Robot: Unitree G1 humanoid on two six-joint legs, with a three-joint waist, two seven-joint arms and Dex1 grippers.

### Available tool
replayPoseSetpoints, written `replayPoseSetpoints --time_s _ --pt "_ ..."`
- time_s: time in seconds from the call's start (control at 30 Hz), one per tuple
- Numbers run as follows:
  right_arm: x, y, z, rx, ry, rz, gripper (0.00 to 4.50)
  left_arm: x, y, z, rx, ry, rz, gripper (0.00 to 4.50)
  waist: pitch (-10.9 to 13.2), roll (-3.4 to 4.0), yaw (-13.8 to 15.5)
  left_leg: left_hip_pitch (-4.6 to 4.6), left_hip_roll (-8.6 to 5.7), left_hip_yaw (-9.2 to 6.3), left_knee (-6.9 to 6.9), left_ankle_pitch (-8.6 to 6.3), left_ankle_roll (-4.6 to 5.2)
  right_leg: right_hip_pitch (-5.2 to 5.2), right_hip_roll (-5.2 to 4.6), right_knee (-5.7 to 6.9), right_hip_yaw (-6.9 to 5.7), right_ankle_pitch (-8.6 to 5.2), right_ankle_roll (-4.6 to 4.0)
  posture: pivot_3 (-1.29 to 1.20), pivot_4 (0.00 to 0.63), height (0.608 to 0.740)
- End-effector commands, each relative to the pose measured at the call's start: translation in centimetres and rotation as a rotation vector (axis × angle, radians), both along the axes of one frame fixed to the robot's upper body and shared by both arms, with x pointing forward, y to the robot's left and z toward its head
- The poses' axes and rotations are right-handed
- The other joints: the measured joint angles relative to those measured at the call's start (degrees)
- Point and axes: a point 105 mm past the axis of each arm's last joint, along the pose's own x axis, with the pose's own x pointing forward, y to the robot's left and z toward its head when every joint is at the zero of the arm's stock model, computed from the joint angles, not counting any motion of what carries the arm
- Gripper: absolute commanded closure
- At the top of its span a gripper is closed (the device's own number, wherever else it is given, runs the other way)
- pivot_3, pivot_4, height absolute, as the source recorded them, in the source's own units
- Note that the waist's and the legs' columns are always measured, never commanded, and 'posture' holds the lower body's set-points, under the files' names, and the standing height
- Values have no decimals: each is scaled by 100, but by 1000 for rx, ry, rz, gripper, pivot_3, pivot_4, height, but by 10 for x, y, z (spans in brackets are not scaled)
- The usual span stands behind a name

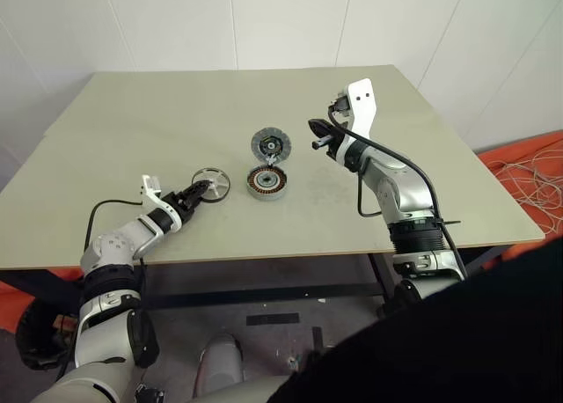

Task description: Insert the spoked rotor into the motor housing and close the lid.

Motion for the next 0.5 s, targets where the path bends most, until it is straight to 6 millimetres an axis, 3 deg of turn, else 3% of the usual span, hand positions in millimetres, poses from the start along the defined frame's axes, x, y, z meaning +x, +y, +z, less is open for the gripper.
replayPoseSetpoints --time_s 0.03,0.07,0.17,0.3,0.5 --pt "2 -4 20 22 -66 -11 4500 6 -4 11 9 -49 -15 2967 1 -1 1 -1 0 0 0 0 0 0 0 -2 0 0 0 0 0 740" --pt "2 -4 20 21 -66 -12 4500 6 -5 11 14 -48 -19 3281 1 -1 4 -2 0 0 -1 0 0 0 0 -3 -1 0 0 0 0 740" --pt "2 -4 20 21 -65 -12 4500 7 -6 12 16 -58 -25 3281 1 -1 -4 1 1 1 0 1 -1 1 0 -1 -2 0 0 0 0 740" --pt "2 -4 19 20 -64 -14 4500 7 -11 16 2 -82 -48 4081 1 -1 -6 4 1 1 0 1 -1 4 0 -1 -1 1 2 0 0 740" --pt "5 -9 17 17 -58 -35 4500 7 -21 29 -40 -129 -92 4086 1 -1 -1 4 0 1 0 0 -1 6 0 -2 -1 1 2 0 0 740"
